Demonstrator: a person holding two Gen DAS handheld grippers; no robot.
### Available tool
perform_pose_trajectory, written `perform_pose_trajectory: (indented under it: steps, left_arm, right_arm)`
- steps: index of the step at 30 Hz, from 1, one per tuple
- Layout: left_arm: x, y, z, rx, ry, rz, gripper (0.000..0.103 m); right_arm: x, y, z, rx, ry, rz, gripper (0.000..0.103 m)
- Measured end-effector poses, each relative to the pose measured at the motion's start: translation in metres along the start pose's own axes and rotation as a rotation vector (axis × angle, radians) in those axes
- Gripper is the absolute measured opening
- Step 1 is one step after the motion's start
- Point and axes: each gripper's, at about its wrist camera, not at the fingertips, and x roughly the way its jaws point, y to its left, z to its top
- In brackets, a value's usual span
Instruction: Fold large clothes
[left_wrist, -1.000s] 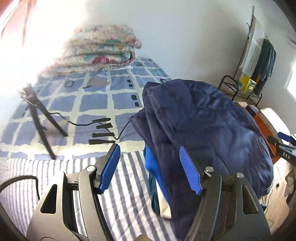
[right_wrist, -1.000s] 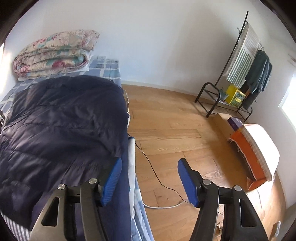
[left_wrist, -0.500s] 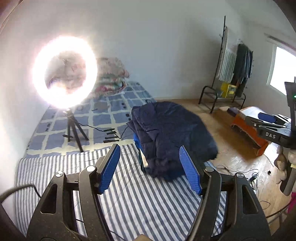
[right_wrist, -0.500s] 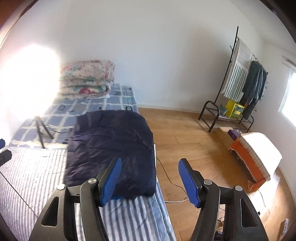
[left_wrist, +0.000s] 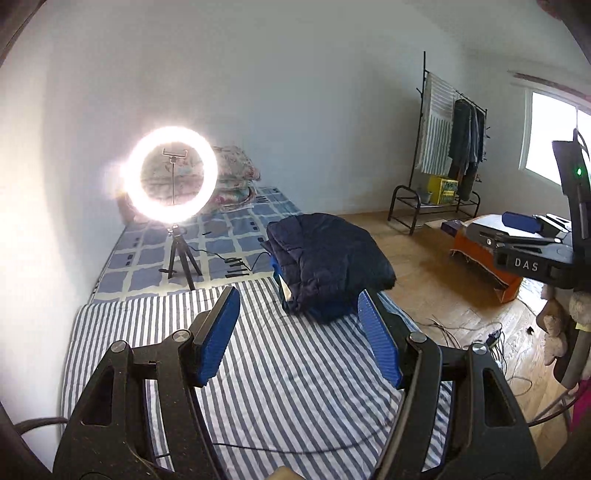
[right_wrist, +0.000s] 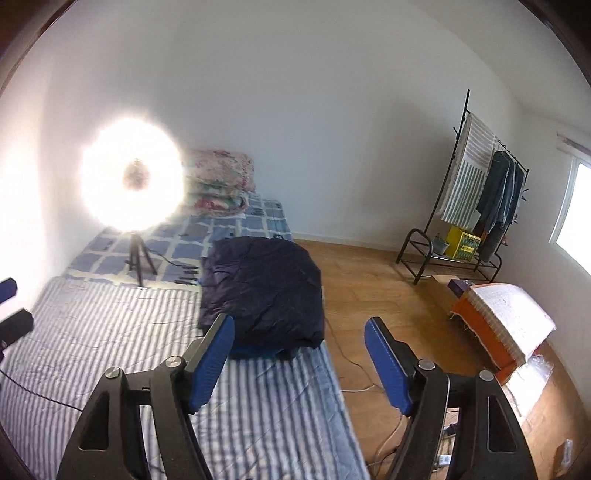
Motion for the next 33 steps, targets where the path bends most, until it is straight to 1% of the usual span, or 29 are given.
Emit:
perform_pose_trajectory:
  steps: [1,4,6,11,14,16,19,24,25,27,31,33]
  left_arm:
    - [-0.008,-0.002,-0.006,0.006,0.003,-0.006,0.069]
    - [-0.03,-0.007,-0.025,0.01,-0.005,-0.007,0.069]
    - [-0.041,-0.008,-0.035,0.009,-0.012,-0.005,0.069]
    - [-0.061,-0.013,-0.062,0.013,-0.021,-0.005,0.07]
    - [-0.066,-0.017,-0.079,0.021,-0.017,-0.005,0.07]
    - [-0.065,-0.019,-0.089,0.026,-0.01,-0.006,0.07]
    - [-0.06,-0.023,-0.102,0.036,-0.002,0.004,0.073]
    - [-0.049,-0.025,-0.113,0.051,0.013,0.007,0.074]
    - [-0.048,-0.026,-0.115,0.055,0.011,0.014,0.076]
    - [-0.044,-0.024,-0.118,0.052,0.006,0.017,0.084]
    - [-0.039,-0.022,-0.125,0.054,0.002,0.026,0.086]
    - [-0.035,-0.021,-0.128,0.063,0.006,0.031,0.09]
  right_arm:
    - [-0.008,0.002,-0.006,0.012,-0.007,0.014,0.082]
    - [-0.028,0.007,-0.018,0.038,-0.026,0.044,0.083]
    - [-0.04,0.009,-0.027,0.053,-0.043,0.058,0.086]
    - [-0.06,0.016,-0.051,0.084,-0.09,0.049,0.094]
    - [-0.061,0.022,-0.064,0.098,-0.098,0.055,0.096]
    - [-0.061,0.028,-0.072,0.101,-0.108,0.052,0.096]
    - [-0.061,0.035,-0.082,0.102,-0.119,0.041,0.099]
    - [-0.054,0.044,-0.096,0.102,-0.133,0.034,0.101]
    - [-0.052,0.045,-0.098,0.103,-0.134,0.035,0.102]
    - [-0.048,0.049,-0.103,0.097,-0.125,0.044,0.102]
    - [-0.04,0.048,-0.111,0.108,-0.109,0.046,0.103]
    - [-0.037,0.043,-0.116,0.134,-0.107,0.043,0.103]
